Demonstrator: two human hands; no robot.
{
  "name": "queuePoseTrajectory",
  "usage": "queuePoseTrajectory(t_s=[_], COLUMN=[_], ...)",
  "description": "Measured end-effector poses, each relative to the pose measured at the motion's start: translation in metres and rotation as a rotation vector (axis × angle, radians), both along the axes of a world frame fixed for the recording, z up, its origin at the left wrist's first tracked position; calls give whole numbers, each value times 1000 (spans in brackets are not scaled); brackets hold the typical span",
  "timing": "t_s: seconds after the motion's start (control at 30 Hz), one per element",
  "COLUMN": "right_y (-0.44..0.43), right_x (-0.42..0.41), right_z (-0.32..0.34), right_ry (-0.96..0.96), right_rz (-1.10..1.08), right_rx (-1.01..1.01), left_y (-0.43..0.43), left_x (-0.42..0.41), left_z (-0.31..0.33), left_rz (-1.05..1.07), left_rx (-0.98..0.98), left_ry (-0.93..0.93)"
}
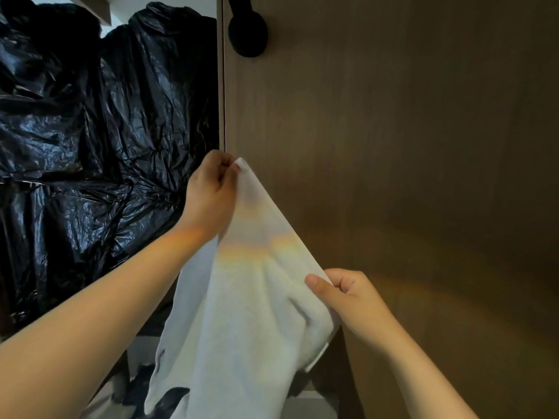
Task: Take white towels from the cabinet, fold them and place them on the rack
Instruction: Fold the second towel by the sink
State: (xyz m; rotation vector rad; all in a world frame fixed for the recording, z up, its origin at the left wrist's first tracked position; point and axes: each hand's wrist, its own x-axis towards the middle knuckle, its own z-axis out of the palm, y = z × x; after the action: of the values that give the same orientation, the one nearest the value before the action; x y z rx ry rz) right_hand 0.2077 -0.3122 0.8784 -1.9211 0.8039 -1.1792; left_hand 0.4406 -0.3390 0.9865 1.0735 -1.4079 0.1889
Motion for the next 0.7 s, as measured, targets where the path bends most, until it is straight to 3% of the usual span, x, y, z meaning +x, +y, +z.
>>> queuePoseTrajectory(t_s=[0.47,0.57,0.7], right_y=[-8,-6,-7], right_x=[-46,-59,-75], right_z=[-12,-12,-2], right_ry=[168,321,603], right_rz=[-223,-261,-399], right_rx=[-129,-145,-325], left_y=[-38,-42,-46], left_x=[47,51,50], left_z=[-16,-20,-24], left_rz=[185,185,171], left_rx=[133,156,140], left_ry=[124,128,82])
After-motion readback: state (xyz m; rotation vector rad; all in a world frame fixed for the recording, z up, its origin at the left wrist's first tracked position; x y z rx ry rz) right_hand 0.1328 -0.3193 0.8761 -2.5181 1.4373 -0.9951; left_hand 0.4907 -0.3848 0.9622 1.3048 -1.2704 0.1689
